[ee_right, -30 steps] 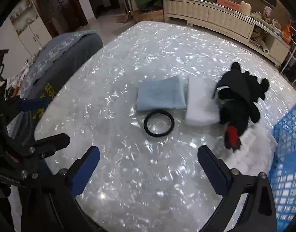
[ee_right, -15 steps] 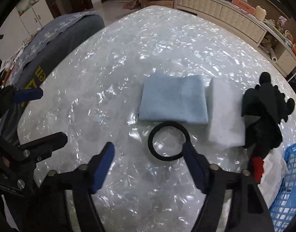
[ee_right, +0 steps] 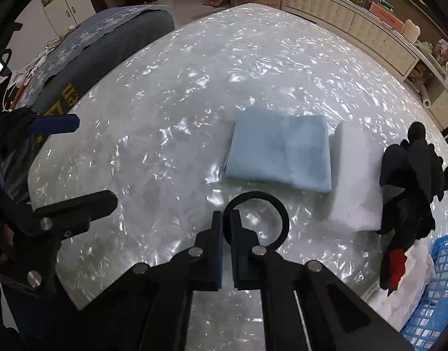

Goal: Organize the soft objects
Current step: 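Grasp the black hair tie with the right gripper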

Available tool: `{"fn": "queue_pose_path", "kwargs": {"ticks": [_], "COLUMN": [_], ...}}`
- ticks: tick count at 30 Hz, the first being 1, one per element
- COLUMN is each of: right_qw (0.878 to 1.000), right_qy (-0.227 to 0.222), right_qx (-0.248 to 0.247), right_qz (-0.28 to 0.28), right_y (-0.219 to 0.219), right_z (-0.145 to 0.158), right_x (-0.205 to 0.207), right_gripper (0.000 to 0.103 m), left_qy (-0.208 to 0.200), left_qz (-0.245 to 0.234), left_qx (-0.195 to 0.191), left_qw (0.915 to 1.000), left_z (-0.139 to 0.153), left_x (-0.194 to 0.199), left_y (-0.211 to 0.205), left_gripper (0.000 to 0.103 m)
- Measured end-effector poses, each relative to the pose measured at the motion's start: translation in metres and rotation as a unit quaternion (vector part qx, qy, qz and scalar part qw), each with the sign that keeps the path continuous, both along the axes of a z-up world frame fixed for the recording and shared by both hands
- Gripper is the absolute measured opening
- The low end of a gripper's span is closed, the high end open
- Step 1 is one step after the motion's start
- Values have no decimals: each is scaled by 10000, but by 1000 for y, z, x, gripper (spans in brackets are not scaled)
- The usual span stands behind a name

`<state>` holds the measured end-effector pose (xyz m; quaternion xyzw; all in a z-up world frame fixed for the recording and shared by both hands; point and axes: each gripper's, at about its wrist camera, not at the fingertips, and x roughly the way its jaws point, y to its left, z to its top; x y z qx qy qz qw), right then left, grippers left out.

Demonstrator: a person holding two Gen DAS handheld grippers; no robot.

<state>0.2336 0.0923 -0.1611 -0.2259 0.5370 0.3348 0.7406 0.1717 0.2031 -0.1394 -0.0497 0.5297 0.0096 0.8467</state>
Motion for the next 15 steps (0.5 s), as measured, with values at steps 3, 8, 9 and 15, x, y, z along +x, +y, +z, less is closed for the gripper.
{"fn": "queue_pose_path", "kwargs": {"ticks": [3, 8, 9, 15], "right_qw": [10000, 9997, 9995, 9978], "right_qy": [33, -92, -122, -331], "right_qx": [-38, 152, 197, 453], "right_qz": [-49, -174, -195, -358], "right_y": [-3, -22, -26, -56], "right_z": [0, 27, 33, 73], "right_x": [-4, -15, -18, -29], "right_gripper": [4, 4, 4, 4], "left_qy": [-103, -321, -326, -466], "left_qz": [-60, -285, -331, -575], "left_qx": [-20, 61, 64, 22], "left_qw": [9999, 9991, 9989, 9973], "left_z": [9, 30, 33, 53], "left_x": [-5, -16, -17, -24], "left_y": [-3, -14, -16, -33], "left_gripper": [103, 103, 103, 103]}}
